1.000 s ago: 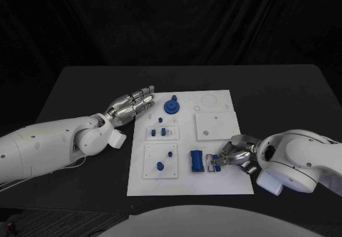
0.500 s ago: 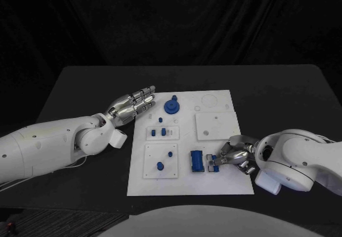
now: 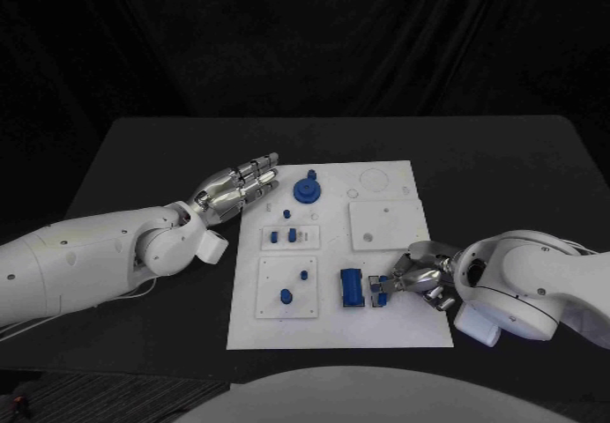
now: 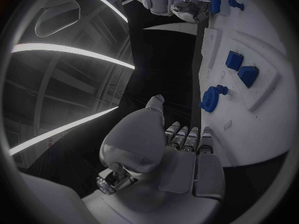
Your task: Assemble the parts on the task board
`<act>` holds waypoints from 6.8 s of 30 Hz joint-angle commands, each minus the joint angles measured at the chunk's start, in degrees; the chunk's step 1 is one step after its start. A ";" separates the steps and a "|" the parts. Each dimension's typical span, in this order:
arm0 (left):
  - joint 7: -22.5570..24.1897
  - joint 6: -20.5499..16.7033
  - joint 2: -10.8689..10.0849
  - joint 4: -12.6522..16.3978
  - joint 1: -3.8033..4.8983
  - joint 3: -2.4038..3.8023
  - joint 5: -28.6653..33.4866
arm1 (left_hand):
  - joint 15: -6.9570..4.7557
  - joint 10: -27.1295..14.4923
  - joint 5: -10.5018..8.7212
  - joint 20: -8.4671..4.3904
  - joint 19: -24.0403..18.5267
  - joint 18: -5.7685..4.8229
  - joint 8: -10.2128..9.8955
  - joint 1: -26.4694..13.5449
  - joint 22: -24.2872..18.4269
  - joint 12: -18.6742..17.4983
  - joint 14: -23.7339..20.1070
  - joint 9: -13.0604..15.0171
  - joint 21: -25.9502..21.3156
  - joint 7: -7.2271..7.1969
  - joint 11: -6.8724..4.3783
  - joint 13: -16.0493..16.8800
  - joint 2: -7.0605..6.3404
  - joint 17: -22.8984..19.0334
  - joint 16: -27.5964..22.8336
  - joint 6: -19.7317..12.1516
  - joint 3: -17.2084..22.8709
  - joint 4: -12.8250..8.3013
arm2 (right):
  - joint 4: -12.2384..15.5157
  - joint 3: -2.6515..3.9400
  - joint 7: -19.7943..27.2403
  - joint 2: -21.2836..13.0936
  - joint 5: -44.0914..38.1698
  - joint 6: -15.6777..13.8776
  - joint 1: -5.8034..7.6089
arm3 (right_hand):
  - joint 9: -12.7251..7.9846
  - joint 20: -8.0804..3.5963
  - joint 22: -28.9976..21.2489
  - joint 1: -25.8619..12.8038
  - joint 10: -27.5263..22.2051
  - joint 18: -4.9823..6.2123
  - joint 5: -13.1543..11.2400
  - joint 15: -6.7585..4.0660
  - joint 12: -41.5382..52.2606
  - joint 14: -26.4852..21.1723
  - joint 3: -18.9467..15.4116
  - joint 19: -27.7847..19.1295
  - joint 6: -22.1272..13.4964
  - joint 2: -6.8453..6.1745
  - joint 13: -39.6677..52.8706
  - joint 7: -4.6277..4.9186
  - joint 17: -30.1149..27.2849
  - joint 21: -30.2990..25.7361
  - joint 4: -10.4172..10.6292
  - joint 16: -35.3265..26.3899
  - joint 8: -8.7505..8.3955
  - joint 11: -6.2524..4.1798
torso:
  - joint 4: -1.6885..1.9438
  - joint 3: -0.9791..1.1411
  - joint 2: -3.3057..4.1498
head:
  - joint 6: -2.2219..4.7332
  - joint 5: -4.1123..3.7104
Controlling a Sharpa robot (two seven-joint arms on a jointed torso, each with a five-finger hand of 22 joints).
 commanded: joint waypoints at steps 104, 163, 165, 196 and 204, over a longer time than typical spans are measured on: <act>17.79 -13.65 -1.95 3.18 -0.37 0.04 -10.41 | -15.30 1.52 -8.67 -13.57 -0.06 1.38 0.68 -3.12 -0.10 1.20 -0.02 0.62 -0.19 -7.18 -12.61 0.32 -7.87 -0.08 -0.21 8.03 -3.34 7.20 | -0.69 -0.05 38.06 -9.72 -40.92 -6.41 -7.28 | -13.92 -1.77 14.83 5.14 5.97 -2.06 -9.98 -2.47 0.15 4.91 -15.00 5.52 -11.51 -1.04 15.09 -2.65 9.45 10.05 9.70 3.42 -7.55 -3.26 | -0.13 0.05 -0.05 | -0.01 1.03; 13.58 -9.56 -1.36 1.53 -0.54 0.02 -11.48 | -8.17 -0.39 -0.39 -9.08 -0.06 -1.35 0.32 2.12 -0.10 -1.27 -0.02 0.31 -0.19 -3.77 -8.03 -0.43 -4.26 -0.08 -0.21 4.34 -0.18 7.00 | -1.14 -0.05 33.10 -8.34 -41.34 -2.94 -8.83 | -18.14 -2.47 14.58 3.93 5.97 -1.87 -11.27 -3.10 0.15 4.75 -14.96 5.13 -11.36 -0.53 15.09 -3.38 8.72 9.36 9.75 3.16 -9.73 -3.91 | -0.03 0.02 -0.01 | -0.01 0.89; 13.58 -9.55 -1.38 1.55 -0.55 0.02 -11.48 | -8.08 -0.39 -0.33 -8.98 -0.06 -1.34 0.32 2.14 -0.10 -1.27 -0.02 0.31 -0.19 -3.72 -7.97 -0.43 -4.17 -0.08 -0.21 4.34 -0.18 7.00 | -1.23 -0.05 33.29 -8.31 -41.36 -3.69 -8.85 | -19.01 -2.49 14.49 3.91 5.97 -1.80 -11.45 -3.21 0.15 4.72 -14.98 5.00 -12.39 -0.46 15.09 -3.69 8.57 9.13 9.73 3.10 -10.55 -4.12 | -0.02 0.03 -0.04 | -0.01 0.90; 13.95 -11.46 -2.52 4.01 -0.50 0.05 -11.47 | -7.10 -0.39 -3.84 -6.50 -0.06 0.17 0.38 -1.60 -0.10 -1.27 -0.02 0.36 -0.19 -3.91 -8.47 -0.43 -2.42 -0.08 -0.21 4.64 -2.14 7.20 | -10.21 -0.04 72.60 -10.39 6.85 -28.60 -5.44 | -28.82 10.75 -70.27 -8.27 -73.43 2.56 -13.55 8.86 -80.45 -81.34 -24.29 -82.22 -35.68 -0.81 -63.31 -10.90 -74.32 -78.67 9.95 -84.07 -12.96 2.79 | -0.65 0.58 -1.40 | -0.01 0.52; 6.90 -12.19 -2.32 4.02 -0.67 0.36 -10.82 | -6.97 -0.39 -12.91 -9.20 -0.06 -6.64 -1.10 -31.01 -0.10 -1.27 -0.02 -1.17 -0.19 -2.87 -5.52 -0.43 -6.68 -0.08 -0.21 0.31 3.40 1.03 | -11.11 0.37 69.45 -9.34 4.43 -29.01 -5.68 | -31.11 2.62 -74.94 -44.35 -84.03 -2.23 -18.58 4.43 -89.85 -84.08 -16.86 -84.14 -50.99 2.20 -74.91 -3.50 -74.90 -79.30 -1.31 -84.71 -15.21 0.70 | -0.65 0.52 -1.85 | 0.58 0.44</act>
